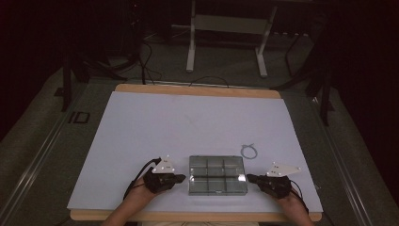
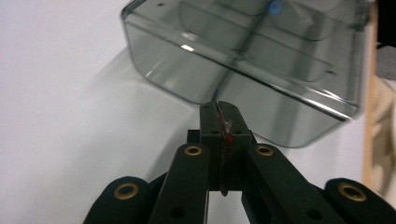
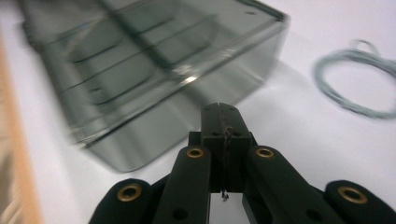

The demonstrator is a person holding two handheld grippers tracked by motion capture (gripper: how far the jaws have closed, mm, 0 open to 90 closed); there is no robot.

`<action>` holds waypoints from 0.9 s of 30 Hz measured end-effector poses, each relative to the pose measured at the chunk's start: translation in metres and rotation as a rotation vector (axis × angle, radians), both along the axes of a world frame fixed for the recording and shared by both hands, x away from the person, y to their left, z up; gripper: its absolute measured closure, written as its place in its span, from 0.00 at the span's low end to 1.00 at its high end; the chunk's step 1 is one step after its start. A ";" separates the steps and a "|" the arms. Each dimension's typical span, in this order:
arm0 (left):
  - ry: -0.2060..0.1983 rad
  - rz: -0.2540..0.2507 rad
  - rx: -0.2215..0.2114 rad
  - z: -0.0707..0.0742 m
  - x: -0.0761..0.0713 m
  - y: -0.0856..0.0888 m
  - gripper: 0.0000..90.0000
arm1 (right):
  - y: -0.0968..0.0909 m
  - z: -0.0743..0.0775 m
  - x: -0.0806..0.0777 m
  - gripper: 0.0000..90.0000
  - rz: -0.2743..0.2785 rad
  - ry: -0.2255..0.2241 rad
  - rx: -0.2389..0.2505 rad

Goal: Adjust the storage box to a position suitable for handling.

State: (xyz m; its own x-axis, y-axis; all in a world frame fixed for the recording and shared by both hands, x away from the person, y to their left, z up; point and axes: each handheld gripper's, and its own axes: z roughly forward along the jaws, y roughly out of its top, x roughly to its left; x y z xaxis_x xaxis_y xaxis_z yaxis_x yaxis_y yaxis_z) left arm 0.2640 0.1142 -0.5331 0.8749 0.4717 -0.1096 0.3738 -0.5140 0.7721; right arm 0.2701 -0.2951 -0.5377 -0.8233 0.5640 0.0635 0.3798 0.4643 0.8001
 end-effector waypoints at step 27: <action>-0.030 -0.077 -0.016 0.001 -0.011 -0.007 1.00 | -0.001 0.008 -0.008 1.00 0.163 0.028 -0.025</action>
